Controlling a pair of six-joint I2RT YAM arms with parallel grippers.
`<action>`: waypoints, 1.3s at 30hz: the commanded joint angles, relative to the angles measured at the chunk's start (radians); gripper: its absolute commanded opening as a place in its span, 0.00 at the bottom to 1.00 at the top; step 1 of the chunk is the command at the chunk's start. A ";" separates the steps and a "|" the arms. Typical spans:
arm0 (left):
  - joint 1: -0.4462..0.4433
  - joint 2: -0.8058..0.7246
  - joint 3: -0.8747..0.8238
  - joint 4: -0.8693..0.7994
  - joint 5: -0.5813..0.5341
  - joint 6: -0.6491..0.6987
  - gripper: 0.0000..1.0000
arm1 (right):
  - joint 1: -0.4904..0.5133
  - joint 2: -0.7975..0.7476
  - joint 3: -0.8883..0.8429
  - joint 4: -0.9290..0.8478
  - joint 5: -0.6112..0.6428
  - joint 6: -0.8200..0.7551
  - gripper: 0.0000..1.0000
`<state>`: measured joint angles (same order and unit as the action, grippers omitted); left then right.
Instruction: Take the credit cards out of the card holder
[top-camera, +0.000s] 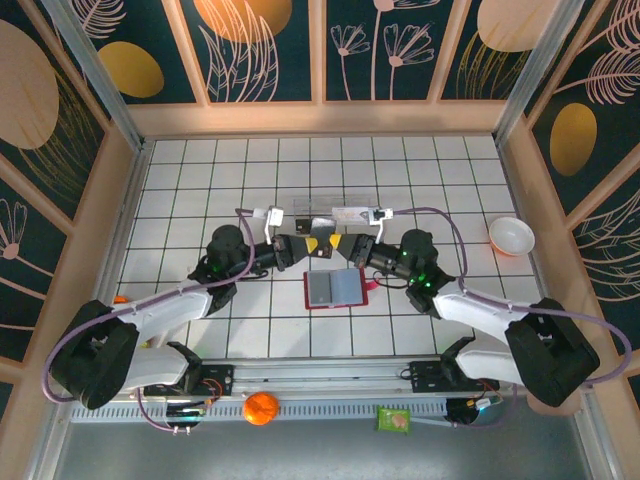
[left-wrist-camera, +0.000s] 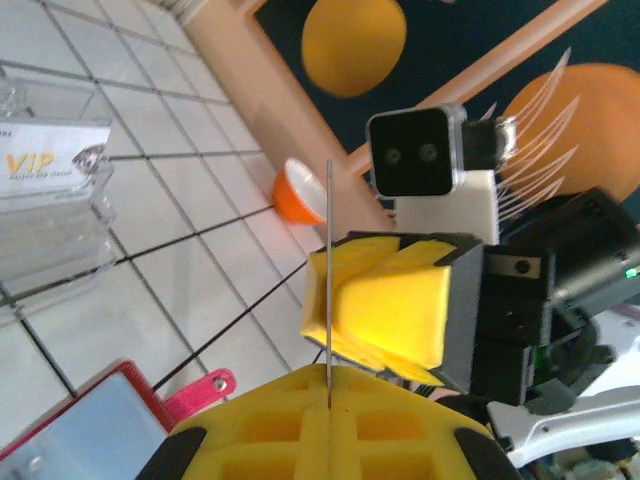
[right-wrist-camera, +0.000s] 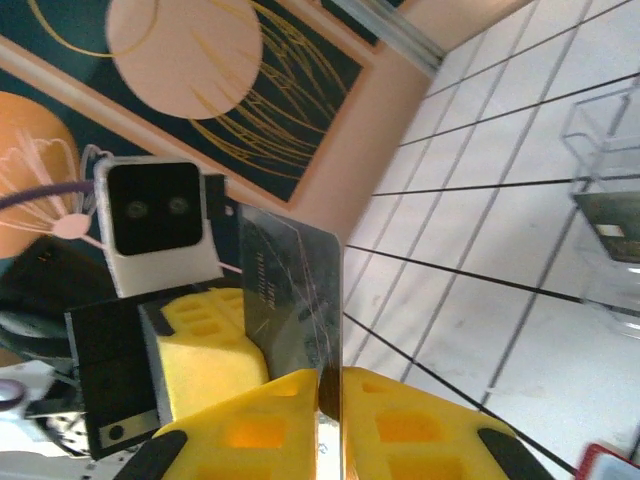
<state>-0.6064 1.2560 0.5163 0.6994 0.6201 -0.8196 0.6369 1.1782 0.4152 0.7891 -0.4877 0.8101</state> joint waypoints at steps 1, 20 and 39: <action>-0.001 -0.016 0.125 -0.315 -0.022 0.233 0.00 | -0.027 -0.114 -0.009 -0.175 0.031 -0.088 0.15; 0.000 0.168 0.628 -1.153 -0.345 1.301 0.00 | -0.250 -0.391 -0.100 -0.431 -0.029 -0.113 0.12; -0.033 0.452 0.890 -1.287 -0.552 1.632 0.00 | -0.329 -0.323 -0.083 -0.493 -0.037 -0.133 0.12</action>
<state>-0.6289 1.7008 1.3540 -0.5339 0.0860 0.7315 0.3191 0.8463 0.3241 0.3195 -0.5175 0.7036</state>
